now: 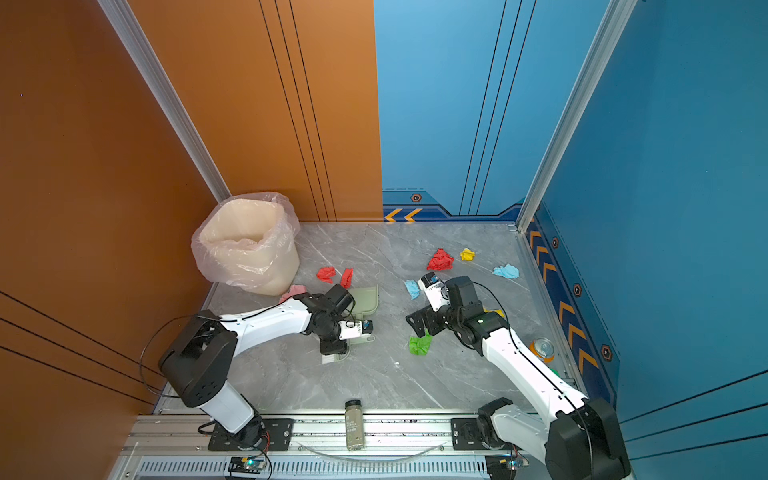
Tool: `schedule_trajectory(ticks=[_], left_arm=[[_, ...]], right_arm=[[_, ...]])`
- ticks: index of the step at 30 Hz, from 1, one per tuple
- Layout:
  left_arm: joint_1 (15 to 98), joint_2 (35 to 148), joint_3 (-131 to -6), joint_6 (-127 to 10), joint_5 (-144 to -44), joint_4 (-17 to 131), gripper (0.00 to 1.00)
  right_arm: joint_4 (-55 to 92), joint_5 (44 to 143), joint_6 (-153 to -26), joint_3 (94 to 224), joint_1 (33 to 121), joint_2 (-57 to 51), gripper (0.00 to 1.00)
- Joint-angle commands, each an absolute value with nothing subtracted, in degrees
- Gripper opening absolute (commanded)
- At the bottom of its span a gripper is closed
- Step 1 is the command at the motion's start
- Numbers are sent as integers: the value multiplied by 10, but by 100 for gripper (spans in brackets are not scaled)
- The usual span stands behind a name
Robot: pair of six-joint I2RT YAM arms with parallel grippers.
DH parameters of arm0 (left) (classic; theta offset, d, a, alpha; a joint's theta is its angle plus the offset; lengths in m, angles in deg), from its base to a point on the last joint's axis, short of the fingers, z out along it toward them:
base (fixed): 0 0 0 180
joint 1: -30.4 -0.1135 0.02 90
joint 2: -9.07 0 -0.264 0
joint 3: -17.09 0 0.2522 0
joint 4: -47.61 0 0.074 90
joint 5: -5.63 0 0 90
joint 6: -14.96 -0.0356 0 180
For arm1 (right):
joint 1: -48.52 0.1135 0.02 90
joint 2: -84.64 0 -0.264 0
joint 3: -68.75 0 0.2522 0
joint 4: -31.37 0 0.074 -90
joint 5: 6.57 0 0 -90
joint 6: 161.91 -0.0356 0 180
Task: Sweep away the paper scraps from the table
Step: 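Lower the left gripper and grasp the green brush by its handle base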
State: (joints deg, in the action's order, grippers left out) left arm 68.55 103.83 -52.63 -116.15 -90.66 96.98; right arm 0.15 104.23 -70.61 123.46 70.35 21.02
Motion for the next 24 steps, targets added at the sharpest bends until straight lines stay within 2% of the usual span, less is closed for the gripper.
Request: schedule_trajectory(ticks=[1,24], left_arm=[[680,1048,-543,-1162,-912,983,50],[673,1071,-553,-1160,-913,988,51]], right_arm=[[9,1040,-703,1234,706,208,100],[5,1042,-703,1234,706,207,100]])
